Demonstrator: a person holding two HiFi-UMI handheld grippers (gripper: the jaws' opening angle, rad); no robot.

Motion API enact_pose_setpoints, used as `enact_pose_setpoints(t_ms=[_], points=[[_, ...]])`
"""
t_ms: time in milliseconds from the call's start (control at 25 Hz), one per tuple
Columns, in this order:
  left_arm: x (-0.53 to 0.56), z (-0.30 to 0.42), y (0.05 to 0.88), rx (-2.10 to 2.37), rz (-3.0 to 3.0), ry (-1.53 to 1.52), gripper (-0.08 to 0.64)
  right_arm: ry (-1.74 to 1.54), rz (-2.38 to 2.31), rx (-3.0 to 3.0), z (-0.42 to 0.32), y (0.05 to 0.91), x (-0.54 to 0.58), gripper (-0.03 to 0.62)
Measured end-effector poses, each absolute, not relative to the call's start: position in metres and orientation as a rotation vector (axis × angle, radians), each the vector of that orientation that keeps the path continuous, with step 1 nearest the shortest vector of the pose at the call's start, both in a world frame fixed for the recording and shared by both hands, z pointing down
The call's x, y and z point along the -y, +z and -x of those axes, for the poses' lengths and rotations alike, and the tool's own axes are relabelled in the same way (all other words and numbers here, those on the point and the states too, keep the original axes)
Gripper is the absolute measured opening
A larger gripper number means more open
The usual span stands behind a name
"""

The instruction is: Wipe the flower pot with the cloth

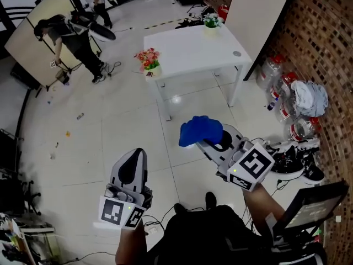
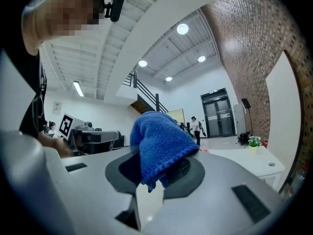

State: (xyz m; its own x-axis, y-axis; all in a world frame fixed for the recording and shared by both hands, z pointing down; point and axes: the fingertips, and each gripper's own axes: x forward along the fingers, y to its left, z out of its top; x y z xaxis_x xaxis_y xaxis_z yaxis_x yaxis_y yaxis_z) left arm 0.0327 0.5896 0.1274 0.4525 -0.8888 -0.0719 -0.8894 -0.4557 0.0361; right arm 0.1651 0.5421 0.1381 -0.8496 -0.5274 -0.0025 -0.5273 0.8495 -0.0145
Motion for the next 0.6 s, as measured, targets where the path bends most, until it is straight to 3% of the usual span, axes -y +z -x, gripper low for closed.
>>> enact_pose_setpoints(t_ms=[600], points=[[-0.591, -0.017, 0.122, -1.646, 2.673, 0.124, 0.002, -0.062, 0.969, -3.034, -0.160, 0.143, -0.546, 0.061]])
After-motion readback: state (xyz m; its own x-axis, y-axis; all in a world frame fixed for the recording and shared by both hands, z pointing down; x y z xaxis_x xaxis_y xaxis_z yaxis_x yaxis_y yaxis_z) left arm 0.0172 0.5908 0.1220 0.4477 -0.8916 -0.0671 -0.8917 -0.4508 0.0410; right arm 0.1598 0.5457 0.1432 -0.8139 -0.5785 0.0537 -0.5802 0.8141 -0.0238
